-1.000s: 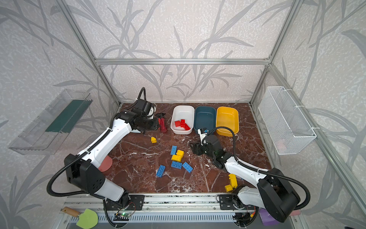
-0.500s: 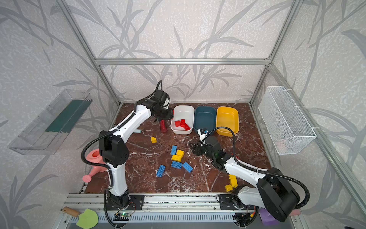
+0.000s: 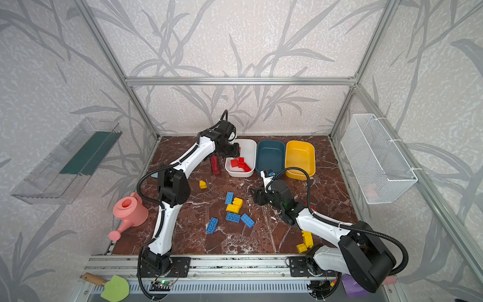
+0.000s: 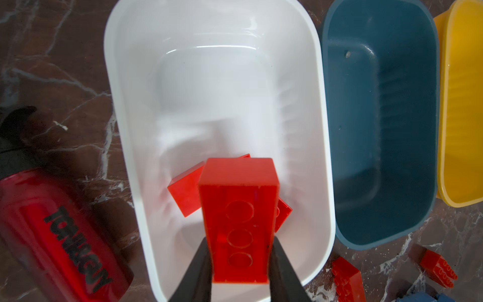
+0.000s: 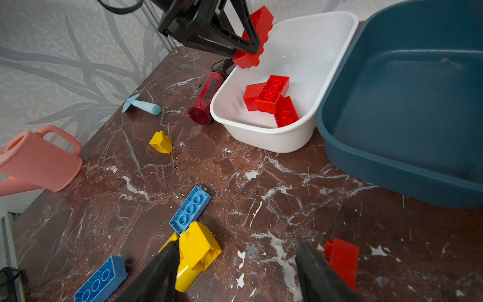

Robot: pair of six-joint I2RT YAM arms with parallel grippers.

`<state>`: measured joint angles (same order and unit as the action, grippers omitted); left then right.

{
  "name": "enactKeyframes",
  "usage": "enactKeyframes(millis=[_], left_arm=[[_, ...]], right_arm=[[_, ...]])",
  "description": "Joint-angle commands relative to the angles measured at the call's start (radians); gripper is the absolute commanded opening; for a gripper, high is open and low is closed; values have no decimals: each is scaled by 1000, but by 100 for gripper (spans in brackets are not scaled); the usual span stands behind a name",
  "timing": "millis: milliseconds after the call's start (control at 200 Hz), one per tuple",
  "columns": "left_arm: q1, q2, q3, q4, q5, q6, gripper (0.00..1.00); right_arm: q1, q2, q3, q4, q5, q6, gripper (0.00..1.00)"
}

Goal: Sort the legos into containers by color
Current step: 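Carry red 2x4 brick over white bin with left gripper and release it, then withdraw left gripper while right gripper grasps red 2x4 brick near blue bricks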

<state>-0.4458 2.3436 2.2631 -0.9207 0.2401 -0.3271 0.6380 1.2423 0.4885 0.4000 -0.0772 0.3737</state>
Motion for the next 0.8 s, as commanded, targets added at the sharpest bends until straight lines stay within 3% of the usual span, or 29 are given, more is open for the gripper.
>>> enactKeyframes(millis=[0,140,255,370,550,800], left_arm=[[-8,21,46,-43,17,-6,26],[-9,22,45,-50,19,2,29],[-9,17,49,-64,9,5,48],[-9,-7,32,-61,1,8,56],[-10,-117,-70,-26,-12,11,60],[-15,-421,-380,105,-5,-11,62]], right_arm=[[6,-4,-15,28,20,-5,71],[5,-1,-9,19,29,-8,71],[6,-3,8,-19,47,-13,72],[6,-13,16,-49,63,-11,72],[6,-24,40,-111,99,31,72],[5,-9,130,-306,160,62,72]])
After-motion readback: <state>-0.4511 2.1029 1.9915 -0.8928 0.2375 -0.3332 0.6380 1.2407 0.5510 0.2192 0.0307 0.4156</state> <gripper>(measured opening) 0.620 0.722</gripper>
